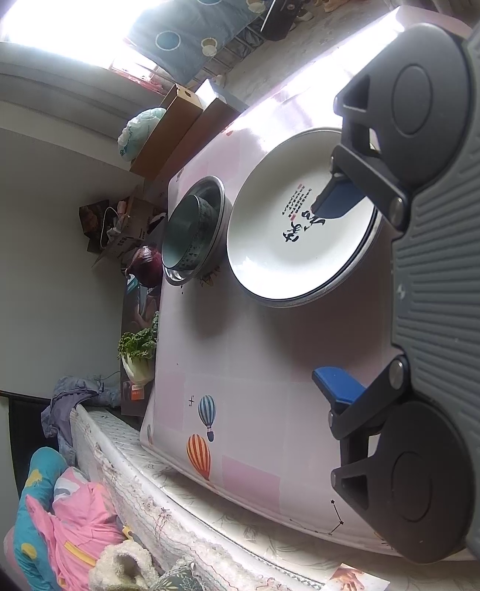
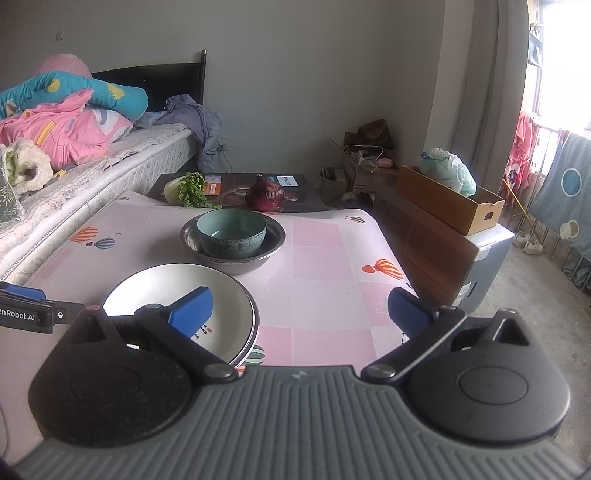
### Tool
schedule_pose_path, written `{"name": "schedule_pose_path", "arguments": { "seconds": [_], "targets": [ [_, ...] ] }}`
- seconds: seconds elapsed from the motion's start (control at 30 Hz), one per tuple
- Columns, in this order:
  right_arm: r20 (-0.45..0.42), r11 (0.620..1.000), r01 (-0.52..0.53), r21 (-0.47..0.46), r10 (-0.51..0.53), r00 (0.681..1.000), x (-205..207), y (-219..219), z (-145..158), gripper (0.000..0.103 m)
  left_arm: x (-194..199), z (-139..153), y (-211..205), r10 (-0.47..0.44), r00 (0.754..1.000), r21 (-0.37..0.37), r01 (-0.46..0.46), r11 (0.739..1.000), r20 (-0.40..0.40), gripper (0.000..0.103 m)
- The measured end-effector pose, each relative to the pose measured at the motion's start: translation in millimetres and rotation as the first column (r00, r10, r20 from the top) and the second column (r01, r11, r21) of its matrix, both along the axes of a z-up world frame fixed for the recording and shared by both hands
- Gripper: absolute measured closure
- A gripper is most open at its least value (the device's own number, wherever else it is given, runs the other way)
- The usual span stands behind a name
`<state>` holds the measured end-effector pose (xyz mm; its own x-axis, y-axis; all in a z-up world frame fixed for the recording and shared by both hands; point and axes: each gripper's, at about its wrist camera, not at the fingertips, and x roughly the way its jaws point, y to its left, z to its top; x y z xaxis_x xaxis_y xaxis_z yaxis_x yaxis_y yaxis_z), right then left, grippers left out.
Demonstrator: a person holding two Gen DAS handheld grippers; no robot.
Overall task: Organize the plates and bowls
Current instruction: 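Move both tools toward the steel bowl holding the green bowl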
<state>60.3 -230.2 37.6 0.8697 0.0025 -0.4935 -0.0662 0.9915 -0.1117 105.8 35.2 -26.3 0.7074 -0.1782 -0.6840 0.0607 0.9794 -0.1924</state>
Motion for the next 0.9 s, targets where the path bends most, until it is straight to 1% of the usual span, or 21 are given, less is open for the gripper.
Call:
{"name": "schedule_pose_path", "arguments": {
  "seconds": [0.13,0.2,0.37,0.53,0.7,0.9],
  "targets": [
    [0.042,1.000,0.008,-0.026,-0.007,0.999,-4.5,4.2,2.0,0.001,0.5,-0.1,0.8,0.004,1.000,-0.001,-0.004,1.000,-0.001,0.014],
    [0.048,1.000,0.007,-0.022,-0.006,0.999,-4.4,2.1,3.8,0.001,1.1,-0.4,1.6,0.006,1.000,-0.002,-0.006,1.000,-0.002,0.014],
    [0.048,0.999,-0.001,0.032,-0.001,0.999,-4.2,-5.0,7.0,0.001,1.1,-0.4,1.8,0.012,1.000,-0.003,-0.012,1.000,-0.005,0.014],
    [0.041,0.995,0.014,0.102,-0.018,0.999,-1.6,-17.3,5.4,0.001,2.2,-0.9,2.2,0.019,1.000,-0.003,-0.019,1.000,-0.013,0.014],
    [0.027,0.991,0.036,0.129,-0.040,0.999,0.8,-23.5,-0.4,0.001,1.8,-0.9,3.0,0.022,1.000,-0.004,-0.023,1.000,-0.014,0.014],
    [0.026,0.984,0.034,0.172,-0.039,0.999,5.9,-29.2,-2.7,0.001,2.4,-0.3,4.6,0.027,1.000,-0.001,-0.027,1.000,-0.009,0.014]
  ]
}}
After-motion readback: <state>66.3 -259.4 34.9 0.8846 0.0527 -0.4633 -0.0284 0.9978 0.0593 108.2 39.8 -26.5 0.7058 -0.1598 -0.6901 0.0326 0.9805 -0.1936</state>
